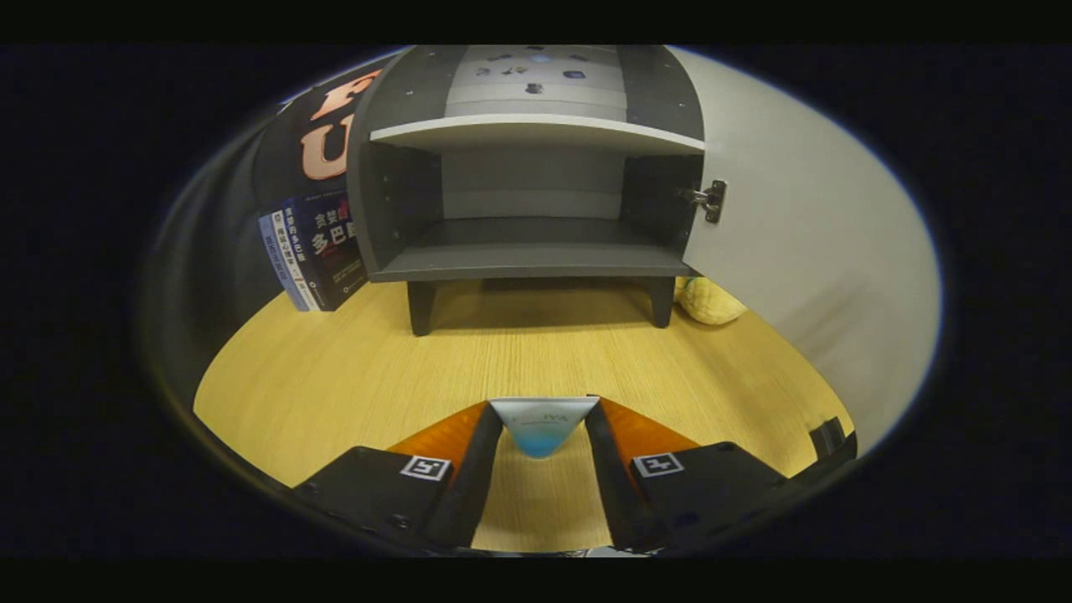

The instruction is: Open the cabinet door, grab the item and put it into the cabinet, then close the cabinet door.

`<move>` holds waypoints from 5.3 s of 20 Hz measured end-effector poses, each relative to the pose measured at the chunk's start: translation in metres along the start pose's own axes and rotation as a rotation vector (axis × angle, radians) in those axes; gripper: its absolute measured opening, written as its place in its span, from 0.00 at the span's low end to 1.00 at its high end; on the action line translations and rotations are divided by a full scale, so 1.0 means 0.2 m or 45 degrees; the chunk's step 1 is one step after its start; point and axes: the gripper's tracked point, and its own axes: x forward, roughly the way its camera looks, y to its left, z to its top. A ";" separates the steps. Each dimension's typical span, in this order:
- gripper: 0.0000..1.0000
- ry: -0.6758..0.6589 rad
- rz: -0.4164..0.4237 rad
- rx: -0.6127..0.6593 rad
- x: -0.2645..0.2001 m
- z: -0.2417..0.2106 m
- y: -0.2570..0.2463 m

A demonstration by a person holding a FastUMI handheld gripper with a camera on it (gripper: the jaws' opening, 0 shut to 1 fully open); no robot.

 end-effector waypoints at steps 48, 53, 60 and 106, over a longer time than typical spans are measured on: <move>0.64 -0.255 0.123 -0.062 -0.17 2.29 0.00; 0.65 -0.208 0.145 -0.046 0.01 2.28 -0.02; 0.65 -0.147 0.163 -0.067 0.12 2.19 0.00; 0.98 -0.684 -0.269 0.137 -1.86 1.11 -1.34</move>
